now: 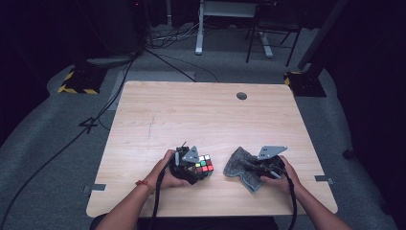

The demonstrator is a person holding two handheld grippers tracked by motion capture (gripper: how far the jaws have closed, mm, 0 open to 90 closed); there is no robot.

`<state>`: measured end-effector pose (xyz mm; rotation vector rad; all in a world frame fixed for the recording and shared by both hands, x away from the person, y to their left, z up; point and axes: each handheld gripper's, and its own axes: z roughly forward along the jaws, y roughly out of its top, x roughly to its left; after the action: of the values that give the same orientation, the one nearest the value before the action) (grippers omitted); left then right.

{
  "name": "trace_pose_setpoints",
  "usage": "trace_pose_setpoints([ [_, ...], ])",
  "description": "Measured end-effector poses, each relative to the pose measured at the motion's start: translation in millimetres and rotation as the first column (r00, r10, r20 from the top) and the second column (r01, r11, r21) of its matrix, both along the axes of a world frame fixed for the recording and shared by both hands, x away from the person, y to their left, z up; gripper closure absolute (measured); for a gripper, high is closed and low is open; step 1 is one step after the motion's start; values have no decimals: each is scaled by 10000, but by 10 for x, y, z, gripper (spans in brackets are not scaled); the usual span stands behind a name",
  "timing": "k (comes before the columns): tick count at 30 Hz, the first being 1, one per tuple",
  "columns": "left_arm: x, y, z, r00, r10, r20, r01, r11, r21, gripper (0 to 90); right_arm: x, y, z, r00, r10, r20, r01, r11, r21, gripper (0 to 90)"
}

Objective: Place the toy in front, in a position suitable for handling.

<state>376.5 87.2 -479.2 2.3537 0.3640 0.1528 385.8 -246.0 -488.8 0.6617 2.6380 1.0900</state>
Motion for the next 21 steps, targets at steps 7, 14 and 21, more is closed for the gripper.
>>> trace_pose_setpoints([
  [7,1,-26,44,9998,58,185,-61,9998,169,334,-12,-75,165,9993,47,375,-68,9985,552,793],
  [14,25,-12,96,9994,151,327,-156,9998,159,334,-28,-100,422,9959,142,895,-249,9925,1194,794],
  [21,29,-71,147,9988,-38,486,15,9989,471,334,-78,19,626,9906,525,1265,-707,9871,1437,793],
])
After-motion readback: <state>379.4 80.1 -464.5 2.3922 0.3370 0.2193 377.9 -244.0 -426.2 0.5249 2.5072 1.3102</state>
